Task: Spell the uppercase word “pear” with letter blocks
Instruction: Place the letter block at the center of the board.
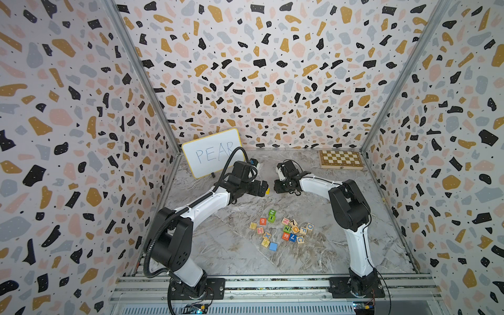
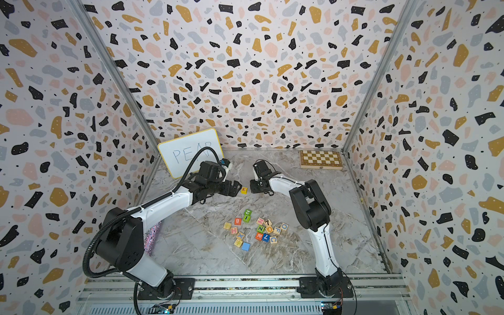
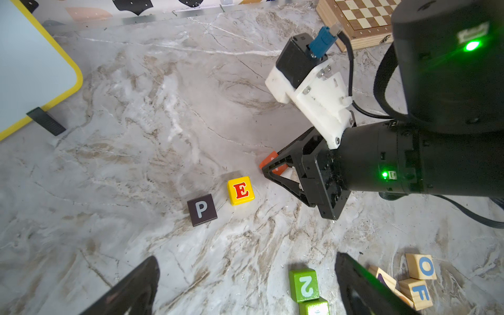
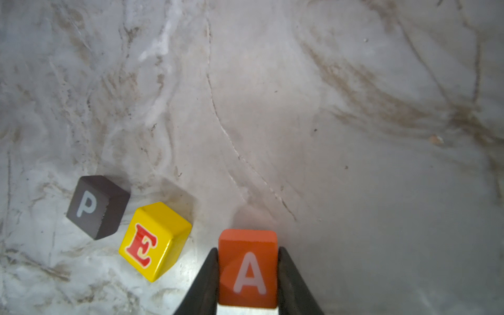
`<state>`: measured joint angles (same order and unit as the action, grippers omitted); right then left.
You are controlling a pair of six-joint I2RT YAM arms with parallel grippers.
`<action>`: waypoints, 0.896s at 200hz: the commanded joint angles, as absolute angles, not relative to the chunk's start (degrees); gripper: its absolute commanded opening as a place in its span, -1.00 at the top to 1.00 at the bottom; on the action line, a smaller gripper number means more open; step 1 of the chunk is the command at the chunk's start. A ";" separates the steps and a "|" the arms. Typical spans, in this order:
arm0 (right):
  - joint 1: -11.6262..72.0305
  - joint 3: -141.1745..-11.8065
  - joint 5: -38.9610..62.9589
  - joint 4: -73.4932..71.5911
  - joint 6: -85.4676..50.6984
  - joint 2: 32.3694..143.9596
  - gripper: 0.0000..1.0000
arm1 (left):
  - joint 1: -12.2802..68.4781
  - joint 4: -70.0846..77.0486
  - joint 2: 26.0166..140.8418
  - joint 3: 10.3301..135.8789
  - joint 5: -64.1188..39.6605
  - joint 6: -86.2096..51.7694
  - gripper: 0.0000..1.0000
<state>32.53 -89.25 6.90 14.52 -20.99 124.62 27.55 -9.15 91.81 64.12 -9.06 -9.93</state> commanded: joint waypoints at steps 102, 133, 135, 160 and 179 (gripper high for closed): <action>34.27 -91.71 4.74 19.22 -27.48 125.15 0.55 | 27.92 -6.15 89.91 62.84 -8.35 -10.20 -0.99; 34.28 -90.28 2.91 18.96 -28.13 123.84 0.54 | 27.86 -6.20 89.92 62.85 -8.26 -10.06 -0.99; 34.28 -90.31 2.84 19.02 -28.19 123.82 0.54 | 27.88 -6.16 89.91 62.84 -8.26 -10.03 -0.99; 34.44 -90.06 2.11 19.52 -28.30 123.61 0.55 | 27.88 -5.98 89.99 62.67 -8.20 -10.06 -0.99; 34.50 -90.26 1.85 20.23 -29.06 123.68 0.63 | 27.86 -6.06 89.99 62.67 -8.13 -10.11 -0.99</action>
